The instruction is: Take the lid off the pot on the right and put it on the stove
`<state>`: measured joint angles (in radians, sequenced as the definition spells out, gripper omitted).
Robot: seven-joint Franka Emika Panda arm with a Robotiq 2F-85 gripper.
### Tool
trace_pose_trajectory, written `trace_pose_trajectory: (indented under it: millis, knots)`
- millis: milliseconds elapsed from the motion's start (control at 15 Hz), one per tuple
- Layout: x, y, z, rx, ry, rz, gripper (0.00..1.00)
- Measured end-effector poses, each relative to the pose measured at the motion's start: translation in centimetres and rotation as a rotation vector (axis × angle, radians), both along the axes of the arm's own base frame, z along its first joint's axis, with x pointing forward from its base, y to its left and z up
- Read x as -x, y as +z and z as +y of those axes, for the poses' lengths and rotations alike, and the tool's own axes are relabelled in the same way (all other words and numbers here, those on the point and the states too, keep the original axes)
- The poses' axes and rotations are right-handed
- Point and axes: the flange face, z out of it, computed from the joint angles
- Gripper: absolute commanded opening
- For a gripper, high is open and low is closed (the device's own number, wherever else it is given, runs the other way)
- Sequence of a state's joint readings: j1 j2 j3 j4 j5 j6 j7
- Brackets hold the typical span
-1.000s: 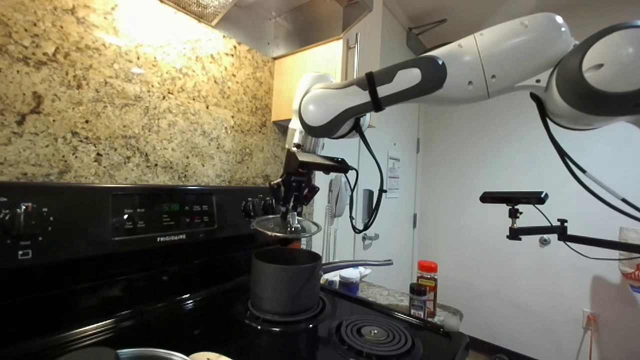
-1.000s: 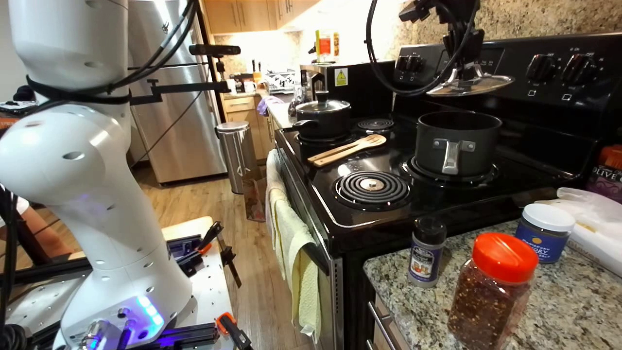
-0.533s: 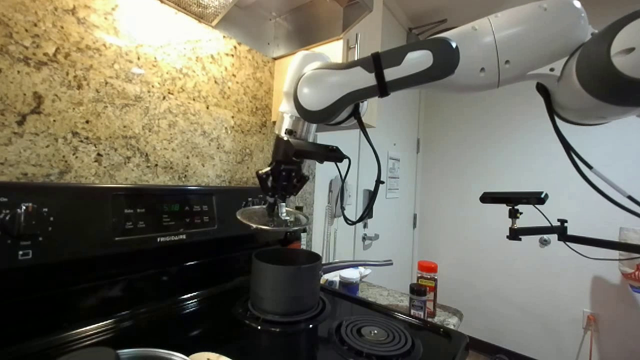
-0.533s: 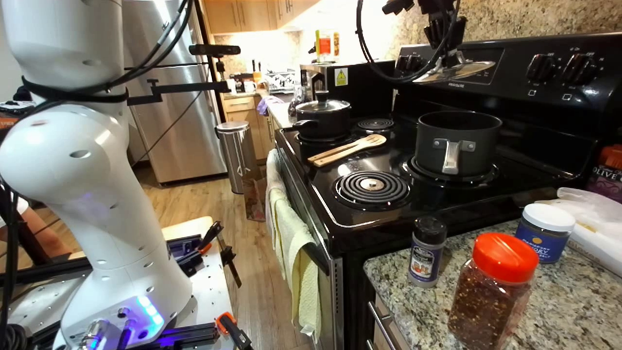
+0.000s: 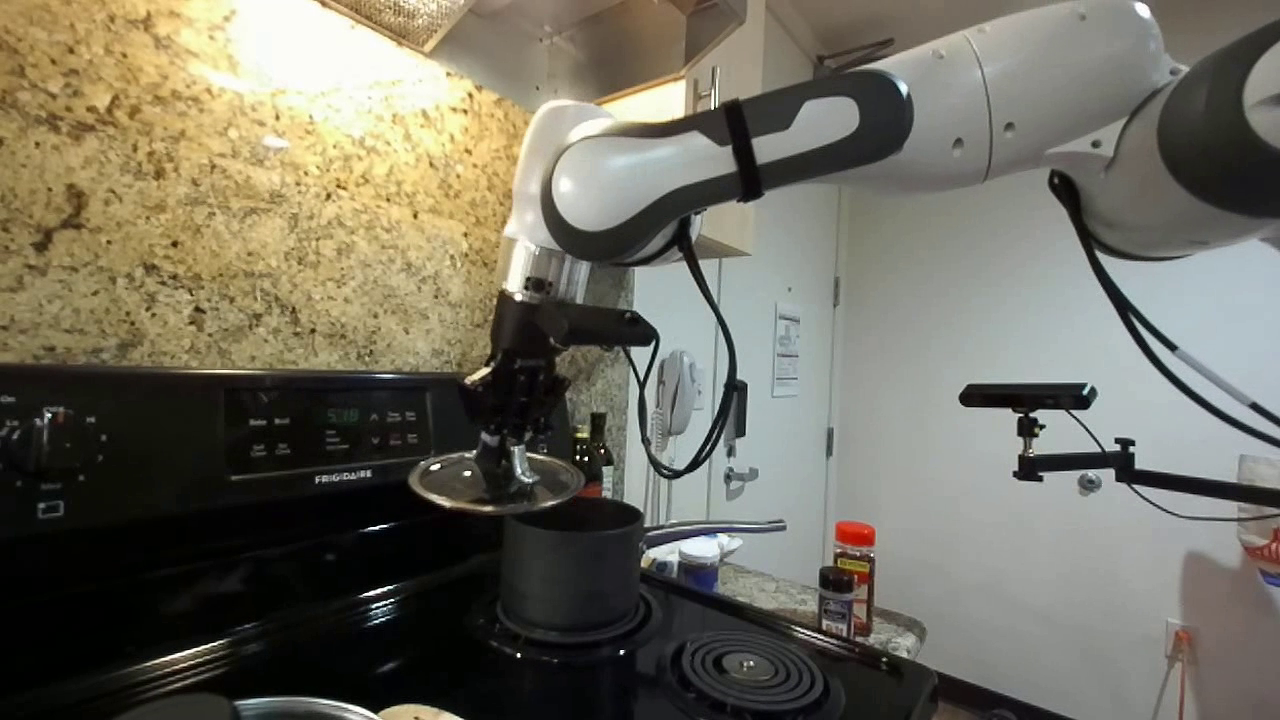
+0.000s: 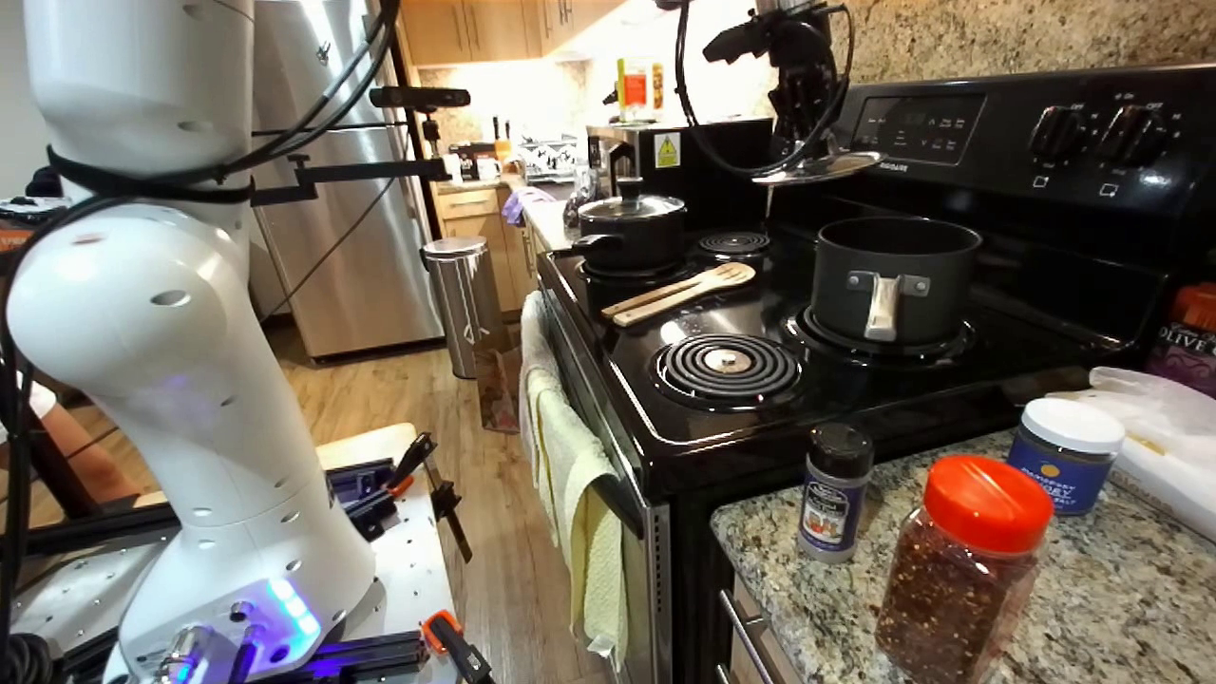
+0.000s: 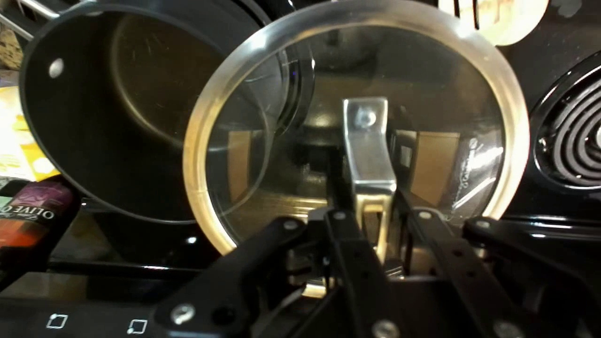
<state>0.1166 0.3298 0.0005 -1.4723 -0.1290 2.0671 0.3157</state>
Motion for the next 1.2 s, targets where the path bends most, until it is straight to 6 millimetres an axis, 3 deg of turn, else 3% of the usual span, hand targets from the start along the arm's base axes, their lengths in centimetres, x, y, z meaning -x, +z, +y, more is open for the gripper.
trace_pose_trajectory:
  millis: [467, 1200]
  knots:
    - [-0.3, -4.5, 4.3, 0.026, 0.185, 0.084, 0.05]
    - [1.1, -9.5, 5.0, 0.058, 0.345, 0.207, 0.05]
